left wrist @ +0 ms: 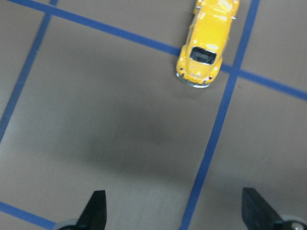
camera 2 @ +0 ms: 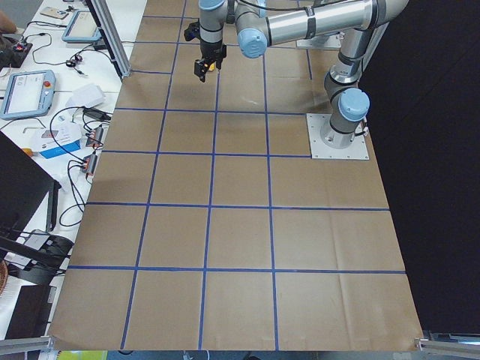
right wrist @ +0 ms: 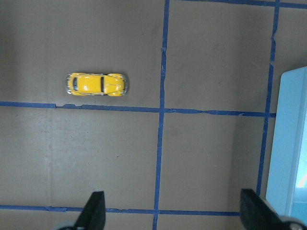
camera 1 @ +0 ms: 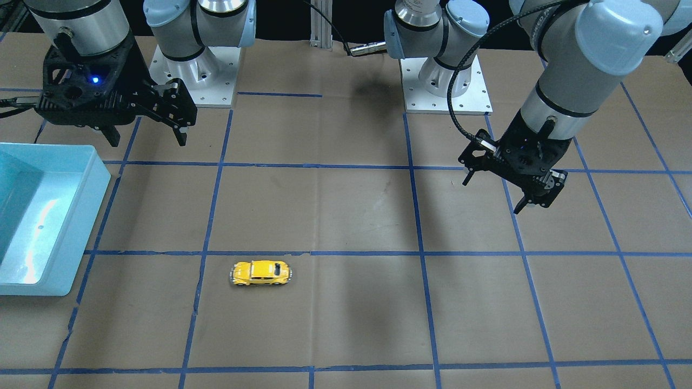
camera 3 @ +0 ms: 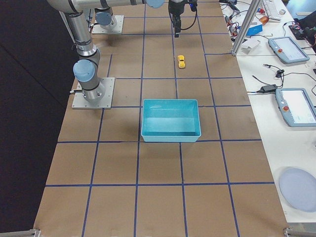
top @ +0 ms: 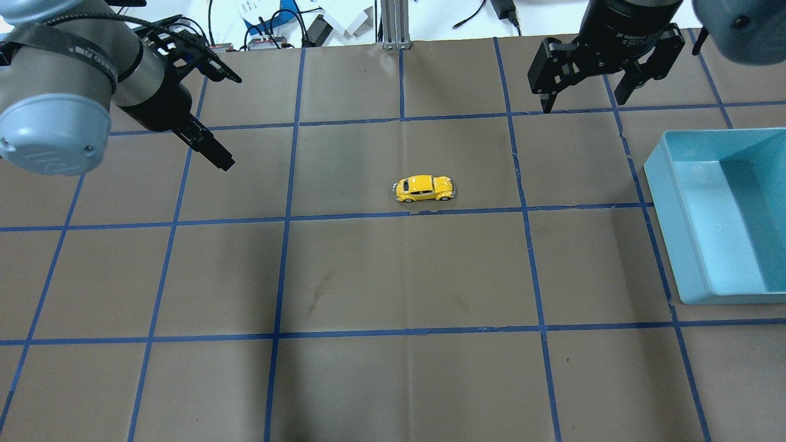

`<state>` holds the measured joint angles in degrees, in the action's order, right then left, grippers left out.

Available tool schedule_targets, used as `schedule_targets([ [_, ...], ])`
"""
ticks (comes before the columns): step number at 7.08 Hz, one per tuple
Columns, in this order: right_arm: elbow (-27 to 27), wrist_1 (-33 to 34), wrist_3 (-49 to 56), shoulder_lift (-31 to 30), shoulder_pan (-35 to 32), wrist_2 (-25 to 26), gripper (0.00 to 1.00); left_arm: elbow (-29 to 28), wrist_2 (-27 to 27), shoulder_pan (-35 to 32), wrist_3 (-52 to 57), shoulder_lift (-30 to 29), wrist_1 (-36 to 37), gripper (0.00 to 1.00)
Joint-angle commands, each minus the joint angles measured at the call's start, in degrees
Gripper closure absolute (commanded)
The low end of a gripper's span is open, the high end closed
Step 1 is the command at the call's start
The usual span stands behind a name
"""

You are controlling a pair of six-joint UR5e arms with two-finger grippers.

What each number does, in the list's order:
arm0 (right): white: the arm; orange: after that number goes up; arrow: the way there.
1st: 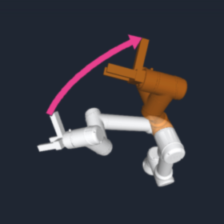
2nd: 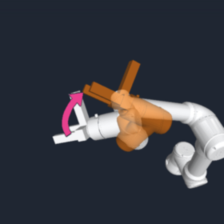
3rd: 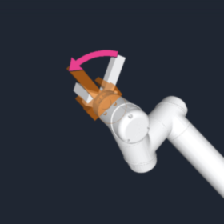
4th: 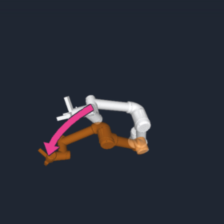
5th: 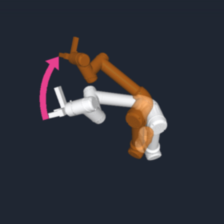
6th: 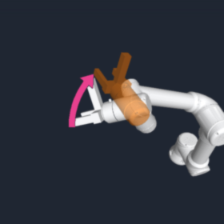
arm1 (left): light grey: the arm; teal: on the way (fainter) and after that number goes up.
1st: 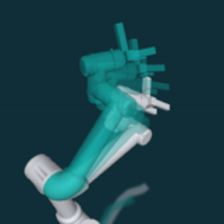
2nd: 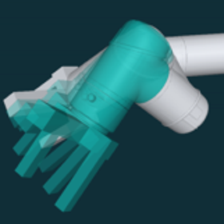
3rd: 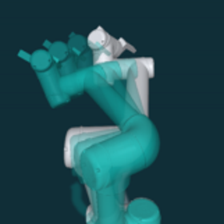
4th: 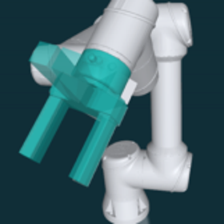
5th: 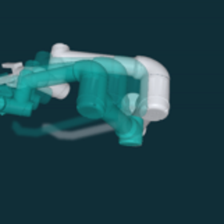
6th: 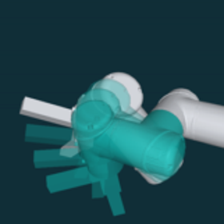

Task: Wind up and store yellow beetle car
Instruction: 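Hold the left gripper raised while the car rolls toward the blue bin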

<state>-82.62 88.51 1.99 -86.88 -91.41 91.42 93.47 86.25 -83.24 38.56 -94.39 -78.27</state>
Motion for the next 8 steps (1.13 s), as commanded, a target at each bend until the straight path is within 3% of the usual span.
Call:
schedule_targets([
  [1, 0.0, 0.1, -0.1, 0.0, 0.0, 0.0, 0.00, -2.4, 1.8, -1.0, -16.4, 3.0, -7.7, 0.00],
  [2, 0.0, 0.1, -0.1, 0.0, 0.0, 0.0, 0.00, -2.2, 5.1, -2.6, -20.2, 4.7, -8.8, 0.00],
  [4, 0.0, 0.0, 0.0, 0.1, -0.1, 0.0, 0.00, -2.2, 4.4, -4.4, -33.7, 4.9, -11.6, 0.00],
  [8, -0.1, -0.1, 0.0, 0.0, -0.1, 0.2, 0.00, -2.6, 2.7, -3.9, -33.3, 4.5, -9.5, 0.00],
])
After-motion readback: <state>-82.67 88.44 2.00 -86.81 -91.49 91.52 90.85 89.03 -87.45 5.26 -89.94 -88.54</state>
